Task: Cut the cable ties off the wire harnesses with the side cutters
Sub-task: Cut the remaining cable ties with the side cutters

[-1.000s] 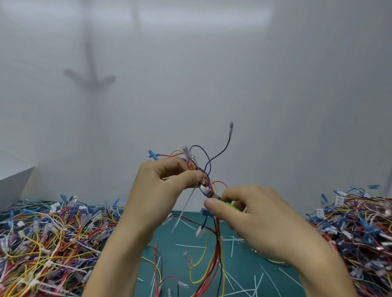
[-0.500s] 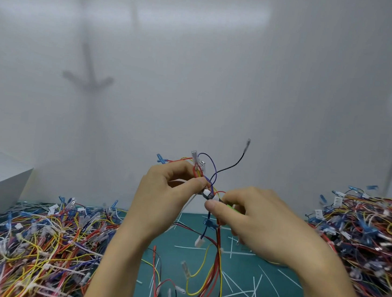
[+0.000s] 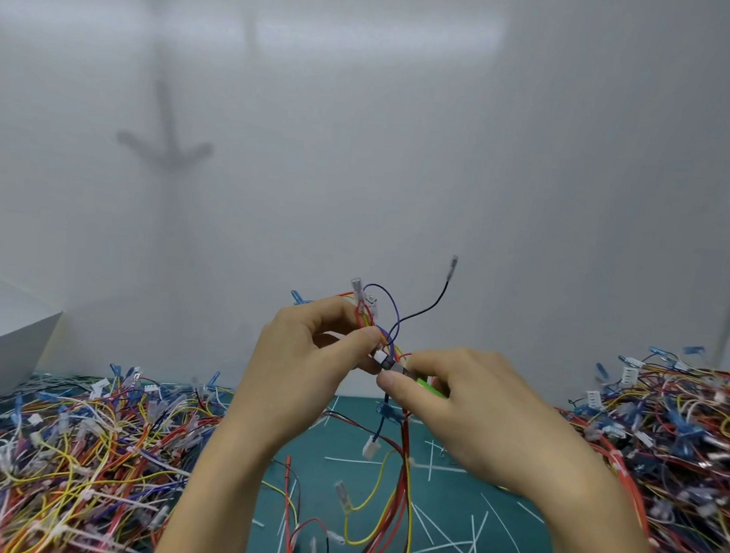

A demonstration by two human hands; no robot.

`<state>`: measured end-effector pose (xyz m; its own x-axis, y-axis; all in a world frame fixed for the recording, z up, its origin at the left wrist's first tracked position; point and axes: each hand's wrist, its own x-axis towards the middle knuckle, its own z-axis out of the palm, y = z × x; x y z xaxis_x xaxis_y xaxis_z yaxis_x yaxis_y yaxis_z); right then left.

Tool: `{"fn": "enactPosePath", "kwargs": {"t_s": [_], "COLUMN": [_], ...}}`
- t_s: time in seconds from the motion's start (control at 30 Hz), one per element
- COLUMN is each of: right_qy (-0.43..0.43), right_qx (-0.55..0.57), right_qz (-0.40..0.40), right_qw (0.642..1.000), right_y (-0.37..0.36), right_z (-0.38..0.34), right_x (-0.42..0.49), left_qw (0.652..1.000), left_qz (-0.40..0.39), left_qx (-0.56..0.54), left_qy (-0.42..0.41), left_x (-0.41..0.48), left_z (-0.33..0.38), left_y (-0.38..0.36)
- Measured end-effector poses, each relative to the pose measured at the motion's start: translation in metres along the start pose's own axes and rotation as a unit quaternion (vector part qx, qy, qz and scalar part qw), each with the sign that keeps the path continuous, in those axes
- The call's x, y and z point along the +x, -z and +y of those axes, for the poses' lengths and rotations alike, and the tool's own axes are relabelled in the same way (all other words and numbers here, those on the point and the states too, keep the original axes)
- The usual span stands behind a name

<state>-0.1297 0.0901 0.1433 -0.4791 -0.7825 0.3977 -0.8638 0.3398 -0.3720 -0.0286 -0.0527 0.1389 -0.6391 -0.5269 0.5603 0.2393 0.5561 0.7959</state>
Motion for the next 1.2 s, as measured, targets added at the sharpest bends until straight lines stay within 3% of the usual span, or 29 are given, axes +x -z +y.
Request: {"fn": "enactPosePath", "kwargs": {"t_s": [0.4, 0.63, 1.2], "right_qy": [0.009, 0.015, -0.015], "right_qx": [-0.044, -0.017, 0.034], "right_qz": [0.029, -0.014, -0.034], "right_qw": [0.999, 1.000, 0.999], "right_y": [-0.0023, -0.0043, 0.0039], "right_z": [-0.0026, -0.0036, -0.0029], "right_x": [0.0018, 0.0013, -0.0031], "left_qw": [0.998, 0.998, 0.997], "left_qz": [0.013, 0.012, 0.024], "left_qx": [-0.046, -0.037, -0.056], "left_qy": [0.047, 0.045, 0.056], "left_x": [-0.0001, 0.0005, -0.0008], "left_z": [-0.0014, -0.0028, 0.0007], "left_y": [0.0042, 0.0035, 0.0054]}}
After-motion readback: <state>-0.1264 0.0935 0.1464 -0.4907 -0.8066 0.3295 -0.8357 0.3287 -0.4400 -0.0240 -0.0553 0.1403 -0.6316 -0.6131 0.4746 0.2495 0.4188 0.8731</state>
